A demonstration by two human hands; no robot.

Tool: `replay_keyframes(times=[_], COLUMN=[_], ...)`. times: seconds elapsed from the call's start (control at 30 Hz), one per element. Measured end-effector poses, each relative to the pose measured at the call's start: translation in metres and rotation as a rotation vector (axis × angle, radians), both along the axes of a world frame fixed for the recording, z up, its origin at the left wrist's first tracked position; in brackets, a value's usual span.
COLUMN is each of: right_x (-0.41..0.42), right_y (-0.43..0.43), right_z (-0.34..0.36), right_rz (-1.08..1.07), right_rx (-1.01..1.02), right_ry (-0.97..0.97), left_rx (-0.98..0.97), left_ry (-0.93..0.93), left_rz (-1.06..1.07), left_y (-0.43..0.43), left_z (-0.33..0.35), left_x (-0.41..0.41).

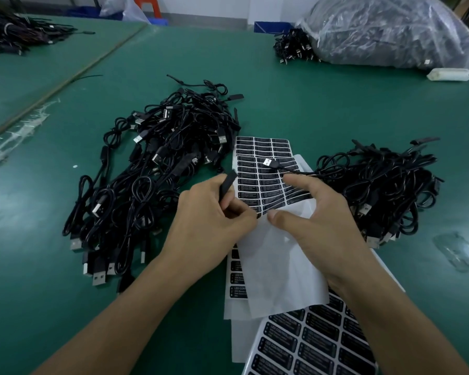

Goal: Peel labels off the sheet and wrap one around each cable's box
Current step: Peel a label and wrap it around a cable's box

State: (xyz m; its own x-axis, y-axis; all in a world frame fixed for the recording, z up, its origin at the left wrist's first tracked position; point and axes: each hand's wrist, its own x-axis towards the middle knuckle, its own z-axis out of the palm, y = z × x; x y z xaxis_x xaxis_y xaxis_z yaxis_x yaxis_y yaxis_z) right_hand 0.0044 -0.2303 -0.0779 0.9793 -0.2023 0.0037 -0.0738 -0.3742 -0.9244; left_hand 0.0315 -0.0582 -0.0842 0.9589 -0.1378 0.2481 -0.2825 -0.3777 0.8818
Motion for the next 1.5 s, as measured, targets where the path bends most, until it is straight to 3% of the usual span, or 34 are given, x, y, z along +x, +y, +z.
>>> replay_keyframes(times=[0.23, 0.37, 0.47, 0.6, 1.0, 1.07, 1.2, 1.27, 1.5], right_x=[-0.009, -0.014, -0.015, -0.014, -0.011, -0.011, -0.005, -0.003, -0.003], right_y=[0.002, 0.009, 0.014, 0.024, 0.032, 0.029, 0.02, 0.018, 0.017], right_z=[0.002, 0.006, 0.007, 0.008, 0.004, 0.006, 0.013, 0.015, 0.015], right_rz=[0.032, -0.011, -0.051, 0.019, -0.019, -0.021, -0.021, -0.03, -0.009], right_rx=[-0.32, -0.597, -0.709, -0.652, -0.59, -0.461, 0.03, 0.182, 0.261], right_ry=[-0.018, 0.037, -0.143, -0.338, -0.341, -0.333, -0.208, -0.158, -0.136], left_rx=[-0.27, -0.228, -0.23, -0.197, -0.195, -0.216, -0.206, -0.195, -0.21], left_ry=[-0.034, -0.015, 0.01, -0.005, -0.034, -0.039, -0.03, -0.013, 0.005], left_rz=[0.134, 0.151, 0.151, 0.149, 0.128, 0.12, 0.093, 0.069, 0.048], left_y=[0.0, 0.001, 0.0, -0.002, -0.008, -0.008, -0.008, -0.009, -0.007], left_z=[0.006, 0.004, 0.004, 0.007, 0.004, 0.006, 0.007, 0.008, 0.006], left_x=[0.001, 0.002, 0.002, 0.0, -0.003, -0.005, -0.006, -0.007, -0.005])
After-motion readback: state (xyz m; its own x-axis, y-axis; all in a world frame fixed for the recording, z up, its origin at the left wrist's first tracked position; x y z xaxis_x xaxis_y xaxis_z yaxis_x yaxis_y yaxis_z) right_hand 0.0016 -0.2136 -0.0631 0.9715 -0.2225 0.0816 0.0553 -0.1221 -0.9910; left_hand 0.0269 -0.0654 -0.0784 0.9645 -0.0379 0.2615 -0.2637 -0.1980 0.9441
